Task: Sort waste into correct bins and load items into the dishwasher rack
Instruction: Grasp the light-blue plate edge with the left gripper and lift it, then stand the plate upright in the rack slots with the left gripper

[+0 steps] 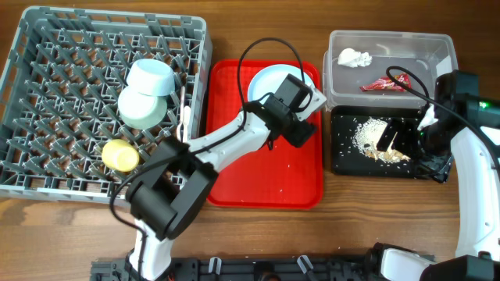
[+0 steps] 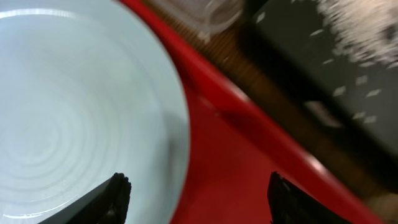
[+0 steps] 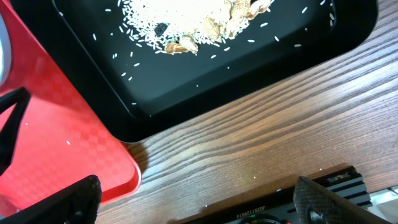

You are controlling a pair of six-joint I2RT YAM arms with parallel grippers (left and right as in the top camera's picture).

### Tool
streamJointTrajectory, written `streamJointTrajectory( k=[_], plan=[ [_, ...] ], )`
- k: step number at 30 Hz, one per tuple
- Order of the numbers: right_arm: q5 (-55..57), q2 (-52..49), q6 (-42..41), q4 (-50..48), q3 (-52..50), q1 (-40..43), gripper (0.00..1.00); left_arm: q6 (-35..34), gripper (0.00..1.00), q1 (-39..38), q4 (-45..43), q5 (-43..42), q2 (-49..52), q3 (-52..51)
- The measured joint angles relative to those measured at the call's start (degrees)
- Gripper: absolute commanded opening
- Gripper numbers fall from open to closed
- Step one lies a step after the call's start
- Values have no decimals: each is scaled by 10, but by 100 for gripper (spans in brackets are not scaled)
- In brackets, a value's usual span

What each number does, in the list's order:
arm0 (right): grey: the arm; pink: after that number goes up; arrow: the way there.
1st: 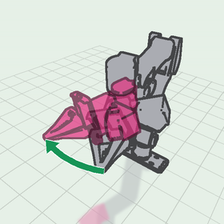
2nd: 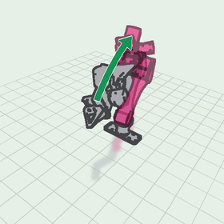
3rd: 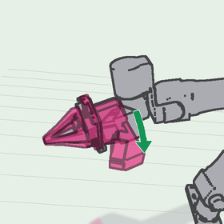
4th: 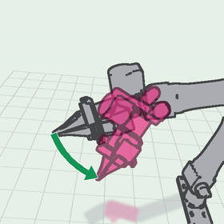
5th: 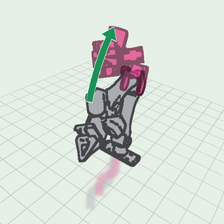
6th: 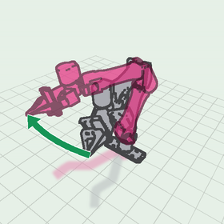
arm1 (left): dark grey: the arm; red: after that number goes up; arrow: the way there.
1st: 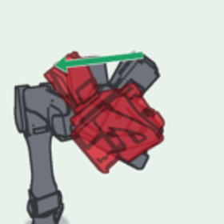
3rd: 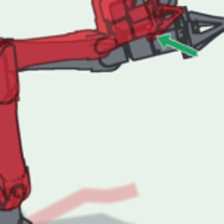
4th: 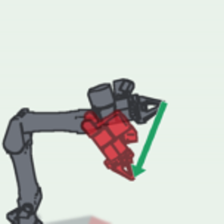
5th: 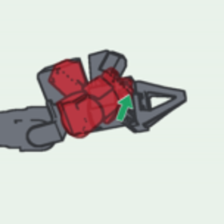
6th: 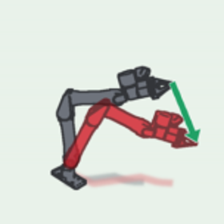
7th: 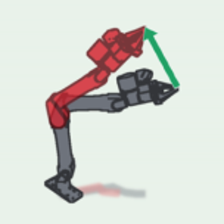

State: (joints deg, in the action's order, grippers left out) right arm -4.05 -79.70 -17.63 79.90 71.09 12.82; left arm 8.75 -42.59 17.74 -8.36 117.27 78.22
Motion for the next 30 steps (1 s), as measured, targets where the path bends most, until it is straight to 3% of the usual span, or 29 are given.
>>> streamJointTrajectory(
  k=[1, 3, 4, 5, 8, 18, 22, 24, 28, 30],
  plan=[
    [0, 0, 0, 0, 0, 0, 100, 1, 68, 0, 0, 7, 8, 0],
    [0, 0, 0, -1, 0, 0, 100, 7, 53, 3, 9, 24, 27, 0],
    [0, 0, 0, -1, 0, 0, 100, 9, 36, 3, 25, 26, 27, 3],
    [0, 0, 0, 0, 0, 0, 100, 14, 27, 3, 43, 28, 27, 8],
    [0, 0, 0, 0, 0, 0, 100, 16, 11, 6, 96, 37, 26, 19],
    [0, 0, 0, 0, 0, 0, 100, 10, 4, 5, 127, 41, -1, 18],
    [0, 0, 0, 0, 0, 0, 100, -38, 4, 7, 137, 40, -99, 16],
    [0, 0, 0, 0, 0, 0, 100, -69, 4, 20, 154, 36, -198, 17],
    [0, 0, 0, 0, 0, 0, 100, -98, 4, 103, 167, -2, -306, 16],
    [0, 0, 0, 0, 0, 0, 100, -104, 4, 211, 167, -86, -370, 16]
  ],
)
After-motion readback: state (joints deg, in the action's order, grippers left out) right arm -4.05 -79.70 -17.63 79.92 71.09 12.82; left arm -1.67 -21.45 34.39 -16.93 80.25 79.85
